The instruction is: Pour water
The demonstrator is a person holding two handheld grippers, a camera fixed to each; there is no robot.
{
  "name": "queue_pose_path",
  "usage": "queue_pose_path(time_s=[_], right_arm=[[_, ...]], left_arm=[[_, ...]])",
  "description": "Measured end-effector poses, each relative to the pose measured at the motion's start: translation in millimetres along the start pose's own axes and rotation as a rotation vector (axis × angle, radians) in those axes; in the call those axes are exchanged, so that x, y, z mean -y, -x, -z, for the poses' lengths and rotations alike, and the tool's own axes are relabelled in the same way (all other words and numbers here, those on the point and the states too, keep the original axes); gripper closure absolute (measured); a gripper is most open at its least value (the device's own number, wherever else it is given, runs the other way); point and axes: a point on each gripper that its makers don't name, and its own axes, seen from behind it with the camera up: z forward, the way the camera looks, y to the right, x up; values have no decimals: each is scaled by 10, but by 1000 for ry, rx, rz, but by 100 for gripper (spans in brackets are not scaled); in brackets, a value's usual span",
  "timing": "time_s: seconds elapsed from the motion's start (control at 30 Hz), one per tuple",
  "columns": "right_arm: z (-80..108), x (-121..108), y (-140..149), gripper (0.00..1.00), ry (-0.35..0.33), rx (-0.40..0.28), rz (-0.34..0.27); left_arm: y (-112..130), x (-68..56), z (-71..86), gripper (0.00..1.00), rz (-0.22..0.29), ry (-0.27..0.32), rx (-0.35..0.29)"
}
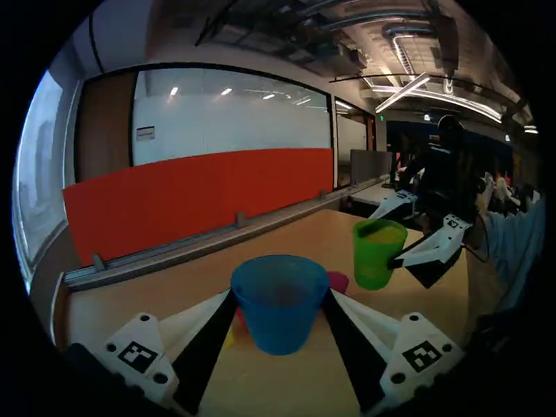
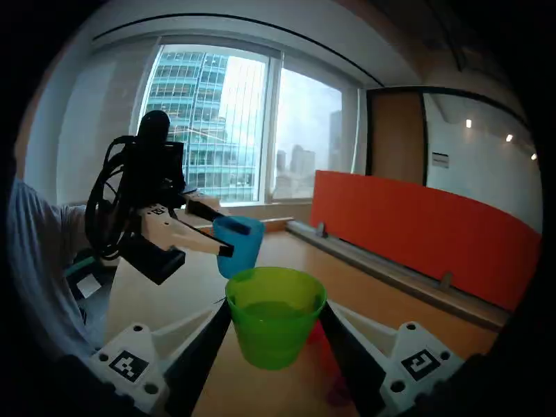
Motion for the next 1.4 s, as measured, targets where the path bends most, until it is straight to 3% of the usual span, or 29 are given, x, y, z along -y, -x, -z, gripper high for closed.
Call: queue_pose_path(time_s=[0.47, 0.97, 1.4], right_arm=[[-1, -73, 440, 9, -26, 129, -6], [-86, -79, 906, 9, -56, 258, -3], [-124, -15, 1330, 9, -75, 365, 55]], left_arm=[[579, -222, -165, 14, -57, 57, 140], [1135, -311, -277, 14, -128, 117, 304], [1580, -426, -388, 14, -180, 177, 424]])
